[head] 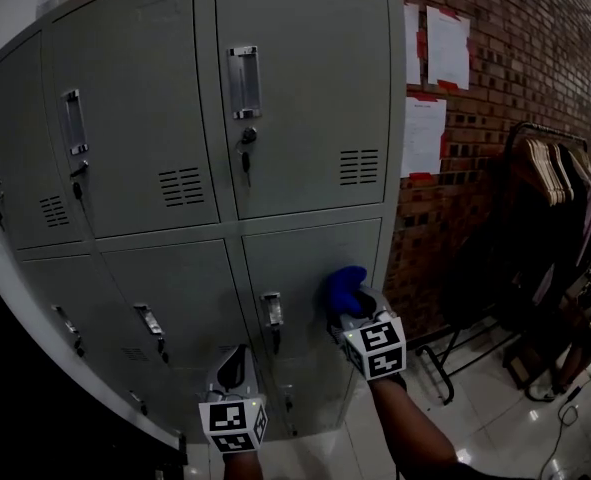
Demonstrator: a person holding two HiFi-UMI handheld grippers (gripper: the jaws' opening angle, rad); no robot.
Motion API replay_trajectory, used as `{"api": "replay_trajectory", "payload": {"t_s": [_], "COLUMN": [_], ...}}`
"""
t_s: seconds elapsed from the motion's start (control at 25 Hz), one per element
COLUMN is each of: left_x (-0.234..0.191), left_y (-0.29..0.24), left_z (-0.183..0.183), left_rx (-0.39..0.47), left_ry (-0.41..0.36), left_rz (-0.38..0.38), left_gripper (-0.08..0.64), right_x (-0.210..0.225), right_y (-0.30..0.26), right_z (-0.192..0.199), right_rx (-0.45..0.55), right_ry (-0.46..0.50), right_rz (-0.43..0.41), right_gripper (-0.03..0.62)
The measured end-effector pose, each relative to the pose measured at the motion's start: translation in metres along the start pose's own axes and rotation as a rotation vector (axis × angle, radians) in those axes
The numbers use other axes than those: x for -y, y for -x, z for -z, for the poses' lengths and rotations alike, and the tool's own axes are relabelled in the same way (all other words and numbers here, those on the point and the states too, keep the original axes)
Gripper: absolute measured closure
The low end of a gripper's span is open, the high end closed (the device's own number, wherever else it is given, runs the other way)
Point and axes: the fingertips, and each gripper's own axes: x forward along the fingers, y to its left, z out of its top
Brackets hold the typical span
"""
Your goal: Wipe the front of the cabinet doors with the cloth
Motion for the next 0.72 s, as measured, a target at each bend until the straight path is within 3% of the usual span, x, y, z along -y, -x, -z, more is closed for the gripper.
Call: {"api": "replay_trajectory", "payload": {"t_s": [0.4,0.72], "left_x": [-0.018,-0.029], "left_y": [0.007,0.006], "left_z": [0.004,0.009], "left_rx": [0.003,-0.012], "left_ry": [0.000,0.001], "left_rz": [-0.006,-0.010], "left_gripper": [0.545,0.545], "right_x": [-0.127,-0.130], "right_y": [-0.051,-0.061], "right_z": [0.007,0.009], "right_rx": [-0.021,-0.035], "right_ry": [-0.026,0.009], "right_rz": [-0.219,-0.199], "right_gripper": [0.529,0.531]}}
